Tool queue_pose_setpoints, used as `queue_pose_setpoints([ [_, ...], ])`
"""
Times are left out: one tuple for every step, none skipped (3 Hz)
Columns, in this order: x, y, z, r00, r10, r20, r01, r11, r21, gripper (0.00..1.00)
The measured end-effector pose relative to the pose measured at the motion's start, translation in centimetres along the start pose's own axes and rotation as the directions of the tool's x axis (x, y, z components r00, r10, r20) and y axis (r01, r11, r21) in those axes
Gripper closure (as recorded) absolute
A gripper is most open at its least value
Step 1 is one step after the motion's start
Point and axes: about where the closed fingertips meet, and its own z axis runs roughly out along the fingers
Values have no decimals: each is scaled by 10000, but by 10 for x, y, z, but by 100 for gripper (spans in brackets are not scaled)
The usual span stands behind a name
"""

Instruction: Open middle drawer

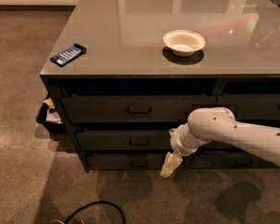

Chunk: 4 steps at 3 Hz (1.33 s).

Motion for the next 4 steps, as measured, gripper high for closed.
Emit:
queue_pose_setpoints([
  [3, -9, 11, 10000, 18, -27, -18, 10000, 8, 0],
  [13, -23, 33, 9999, 154, -30, -154, 9999, 3, 0],
  [25, -36, 55, 9995, 211, 242, -213, 9997, 77, 0],
  [32, -51, 82, 9989, 167, 439, -170, 9998, 77, 0],
])
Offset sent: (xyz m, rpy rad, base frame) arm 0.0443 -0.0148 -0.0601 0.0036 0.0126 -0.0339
